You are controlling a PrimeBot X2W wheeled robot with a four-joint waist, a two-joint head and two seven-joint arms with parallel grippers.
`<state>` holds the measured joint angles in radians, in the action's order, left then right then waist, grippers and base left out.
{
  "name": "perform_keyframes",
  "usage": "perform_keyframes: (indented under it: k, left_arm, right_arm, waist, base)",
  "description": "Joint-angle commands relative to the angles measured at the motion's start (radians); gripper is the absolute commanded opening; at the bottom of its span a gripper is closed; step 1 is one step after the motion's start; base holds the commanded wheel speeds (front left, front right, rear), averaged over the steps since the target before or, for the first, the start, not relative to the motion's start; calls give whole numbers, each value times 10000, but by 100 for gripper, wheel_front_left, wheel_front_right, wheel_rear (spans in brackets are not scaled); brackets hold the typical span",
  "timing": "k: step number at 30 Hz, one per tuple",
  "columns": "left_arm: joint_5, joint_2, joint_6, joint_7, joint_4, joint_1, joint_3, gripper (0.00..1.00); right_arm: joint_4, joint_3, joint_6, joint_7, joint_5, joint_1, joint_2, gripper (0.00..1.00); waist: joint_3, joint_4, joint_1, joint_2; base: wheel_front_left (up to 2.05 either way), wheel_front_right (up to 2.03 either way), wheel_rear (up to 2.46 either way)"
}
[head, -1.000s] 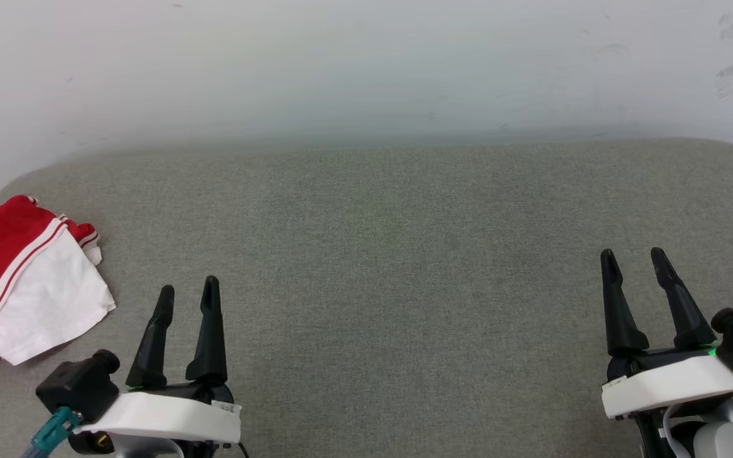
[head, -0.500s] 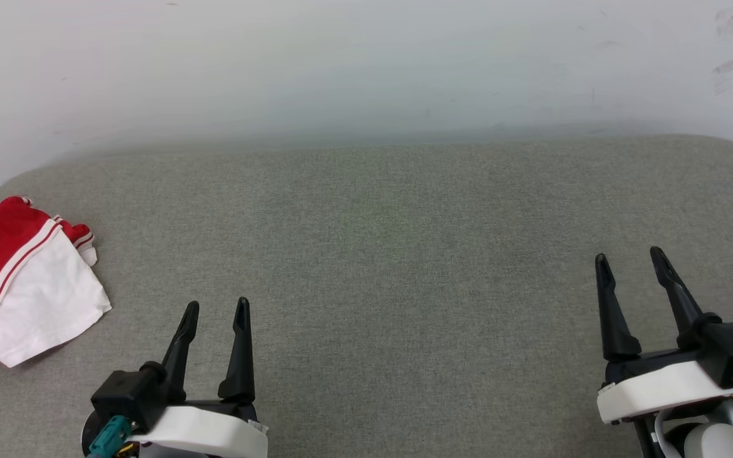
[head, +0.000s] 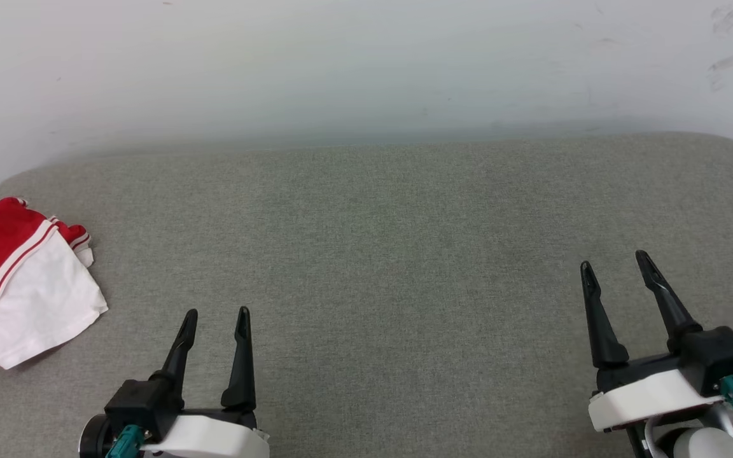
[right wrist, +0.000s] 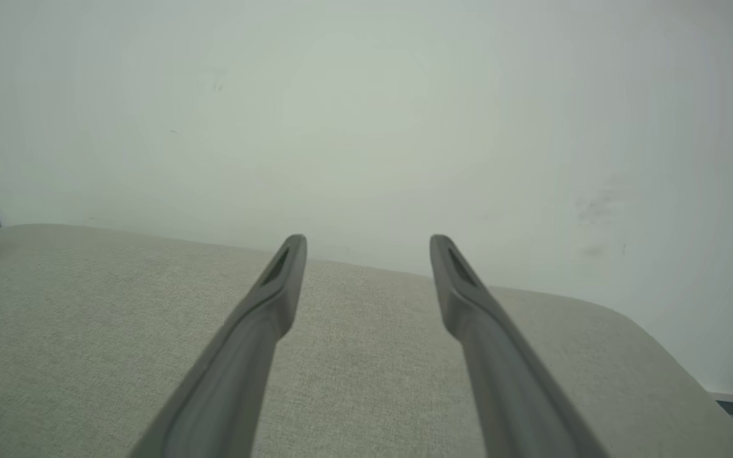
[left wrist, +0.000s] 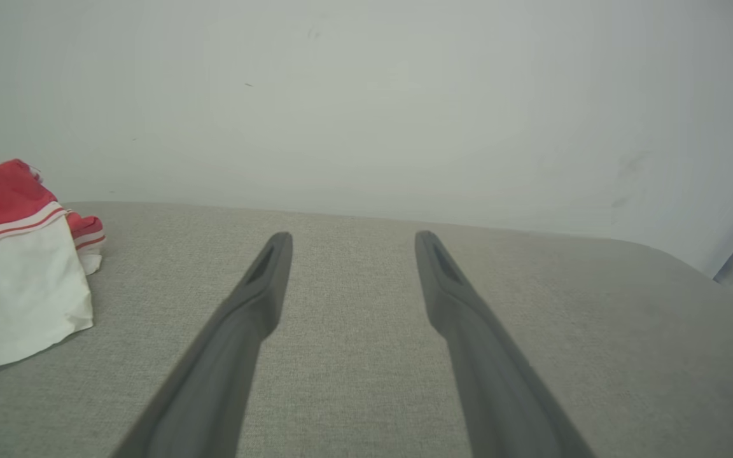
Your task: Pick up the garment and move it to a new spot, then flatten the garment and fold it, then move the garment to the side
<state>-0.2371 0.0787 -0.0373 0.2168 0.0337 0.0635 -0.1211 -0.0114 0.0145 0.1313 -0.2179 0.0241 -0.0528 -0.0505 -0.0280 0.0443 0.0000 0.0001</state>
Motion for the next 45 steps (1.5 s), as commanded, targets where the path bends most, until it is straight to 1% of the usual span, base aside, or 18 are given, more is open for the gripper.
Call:
perform_keyframes:
  k: [1, 2, 3, 6, 11, 14, 19, 26, 30, 33, 40, 41, 42, 45]
  left_arm:
    - [26, -75, 75, 99, 106, 118, 114, 100]
    - [8, -106, 136, 114, 125, 133, 208, 100]
    - [75, -178, 397, 176, 186, 208, 449, 100]
    - [178, -243, 627, 235, 128, 330, 661, 100]
    - [483, -285, 888, 329, -9, 417, 825, 100]
    - [601, -291, 928, 388, -42, 482, 769, 100]
    - [1025, -292, 879, 506, -24, 545, 690, 100]
    - [683, -292, 811, 490, -138, 504, 821, 100]
    - [666, -290, 883, 490, -189, 493, 878, 100]
    - [656, -291, 834, 490, -239, 529, 972, 100]
    - [758, -290, 841, 490, -352, 740, 1187, 100]
    - [771, -293, 865, 490, -378, 773, 1250, 100]
    - [771, -293, 865, 490, -378, 773, 1250, 100]
    - [824, -291, 905, 490, -414, 812, 1331, 100]
  right_arm:
    - [-28, 68, -9, -83, -213, 142, 2, 100]
    - [-102, 116, -9, -110, -463, 149, 2, 100]
    - [-296, 176, -8, -158, -1202, 129, 5, 100]
    - [-570, 175, -8, -226, -1674, 176, 4, 100]
    - [-750, 53, -8, -318, -1330, 172, 4, 100]
    - [-815, 27, -8, -377, -1140, 193, 5, 100]
    - [-826, -73, -8, -486, -688, 210, 7, 100]
    - [-816, -73, -8, -477, -686, 204, 7, 100]
    - [-811, -148, -9, -476, -734, 301, 7, 100]
    - [-868, -249, -9, -476, -687, 374, 7, 100]
    - [-998, -550, -10, -476, -762, 512, 7, 100]
    - [-1056, -655, -10, -476, -850, 555, 5, 100]
    - [-1056, -655, -10, -476, -850, 555, 5, 100]
    - [-1111, -765, -10, -476, -902, 602, 7, 100]
  waist:
    - [-1, 7, 0, -1]
    - [-1, 13, 0, -1]
    - [-3, 31, 0, -1]
    - [-3, 54, 0, -1]
    - [-2, 99, 0, -1]
    - [4, 122, 0, -1]
    - [34, 140, 0, -1]
    - [51, 46, 0, -1]
    - [99, -189, 0, -1]
    - [161, -444, 0, -1]
    - [362, -1233, 0, -1]
    - [430, -1482, 0, -1]
    - [430, -1482, 0, -1]
    - [520, -1877, 0, -1]
  base:
    - [0, 0, 0]
    - [0, 0, 0]
    - [0, 0, 0]
    - [0, 0, 0]
    - [0, 0, 0]
    - [0, 0, 0]
    - [0, 0, 0]
    - [0, 0, 0]
    - [0, 0, 0]
    - [0, 0, 0]
    - [0, 0, 0]
    - [0, 0, 0]
    - [0, 0, 0]
    - [0, 0, 0]
